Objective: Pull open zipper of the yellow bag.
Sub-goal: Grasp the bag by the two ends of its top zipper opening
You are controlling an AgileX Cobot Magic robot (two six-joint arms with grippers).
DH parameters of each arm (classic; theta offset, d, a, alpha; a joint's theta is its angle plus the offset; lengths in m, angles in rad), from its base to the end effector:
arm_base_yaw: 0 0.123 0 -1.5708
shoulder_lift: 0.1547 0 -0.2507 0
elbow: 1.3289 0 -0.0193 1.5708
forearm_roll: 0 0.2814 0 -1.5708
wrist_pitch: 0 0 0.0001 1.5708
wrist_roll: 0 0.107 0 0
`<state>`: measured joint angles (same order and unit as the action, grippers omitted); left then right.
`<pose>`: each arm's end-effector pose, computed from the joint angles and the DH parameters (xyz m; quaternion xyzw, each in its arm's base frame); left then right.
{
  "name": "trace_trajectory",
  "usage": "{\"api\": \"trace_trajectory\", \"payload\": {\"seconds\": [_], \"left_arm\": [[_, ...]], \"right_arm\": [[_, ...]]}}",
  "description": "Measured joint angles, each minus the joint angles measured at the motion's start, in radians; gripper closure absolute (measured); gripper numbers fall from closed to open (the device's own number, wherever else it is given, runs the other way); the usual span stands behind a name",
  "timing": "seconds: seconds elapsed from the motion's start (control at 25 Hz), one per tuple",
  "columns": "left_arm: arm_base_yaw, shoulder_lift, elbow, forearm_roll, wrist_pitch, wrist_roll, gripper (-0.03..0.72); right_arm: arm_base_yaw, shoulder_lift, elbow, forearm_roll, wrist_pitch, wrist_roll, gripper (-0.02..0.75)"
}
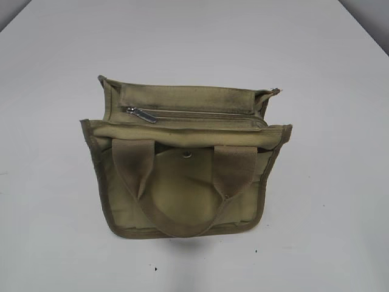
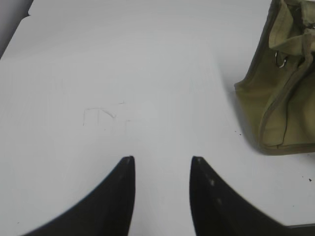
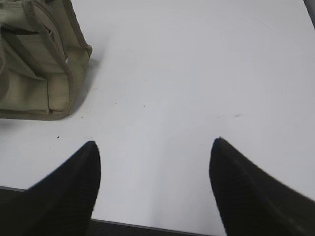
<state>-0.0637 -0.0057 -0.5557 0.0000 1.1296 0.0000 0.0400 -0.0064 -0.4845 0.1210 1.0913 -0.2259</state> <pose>0.0594 -0.0038 0.2960 0.0272 0.8547 -0.0165 0.5181 0.0695 0.0143 0.2779 -0.1172 0.8538 0.0134 0.5070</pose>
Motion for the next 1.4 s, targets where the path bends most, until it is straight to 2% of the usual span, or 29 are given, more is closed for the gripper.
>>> {"api": "trace_trajectory", "payload": {"seconds": [0.8,1.28,1.4], "left_arm": [[0.000,0.000,0.000,0.000,-0.004,0.000,0.393],[0.000,0.000,0.000,-0.024,-0.211,0.000,0.393],[0.000,0.000,0.001,-0.063,-0.266,0.000,0.393]], "right_arm": [[0.000,0.000,0.000,0.000,0.000,0.000,0.202],[0.000,0.000,0.000,0.000,0.000,0.000,0.202],[0.000,0.000,0.000,0.000,0.000,0.000,0.202]]}}
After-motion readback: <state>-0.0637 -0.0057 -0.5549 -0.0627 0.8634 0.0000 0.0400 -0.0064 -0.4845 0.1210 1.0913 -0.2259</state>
